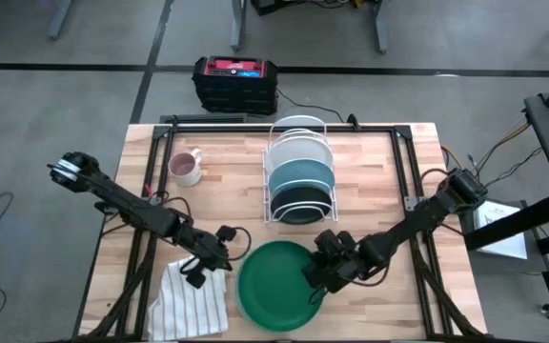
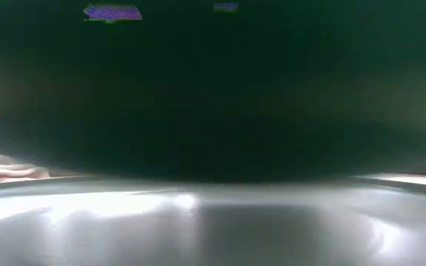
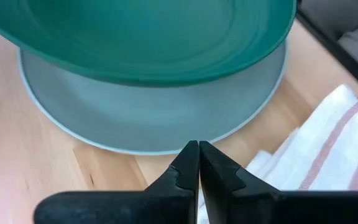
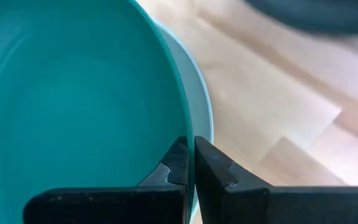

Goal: Sort dishes
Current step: Put the green plate into the dish rack

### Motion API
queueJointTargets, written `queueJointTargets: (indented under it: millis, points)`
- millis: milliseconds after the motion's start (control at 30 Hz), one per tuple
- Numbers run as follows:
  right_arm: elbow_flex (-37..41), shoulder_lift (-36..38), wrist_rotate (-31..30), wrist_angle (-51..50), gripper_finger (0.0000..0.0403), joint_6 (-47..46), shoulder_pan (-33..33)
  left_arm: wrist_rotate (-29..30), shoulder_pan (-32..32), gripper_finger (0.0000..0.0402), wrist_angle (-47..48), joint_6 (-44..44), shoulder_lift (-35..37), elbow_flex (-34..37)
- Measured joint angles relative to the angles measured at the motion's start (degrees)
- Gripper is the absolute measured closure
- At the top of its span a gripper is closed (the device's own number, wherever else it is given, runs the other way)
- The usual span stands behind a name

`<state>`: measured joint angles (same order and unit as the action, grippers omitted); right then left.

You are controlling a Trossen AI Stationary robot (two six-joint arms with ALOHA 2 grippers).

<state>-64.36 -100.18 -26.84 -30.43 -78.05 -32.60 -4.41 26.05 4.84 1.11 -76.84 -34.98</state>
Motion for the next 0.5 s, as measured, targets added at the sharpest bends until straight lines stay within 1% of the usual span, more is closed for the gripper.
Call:
queueJointTargets:
  millis: [300, 400, 500]
  points:
    - [0.00, 8.69, -7.05, -1.04, 0.0400, 7.37, -0.13, -0.02, 0.02, 0.0401, 0.80, 2.65, 7.72, 0.00]
    - [0.00, 11.83, -10.62, -1.05, 0.0400, 10.91, -0.13, -0.02, 0.02, 0.0401, 1.40, 4.09, 10.69, 0.00]
    - [0.00, 15.41, -15.45, -0.89, 0.0400, 15.12, -0.13, 0.00, 0.02, 0.0401, 1.78, 4.40, 13.80, 0.00]
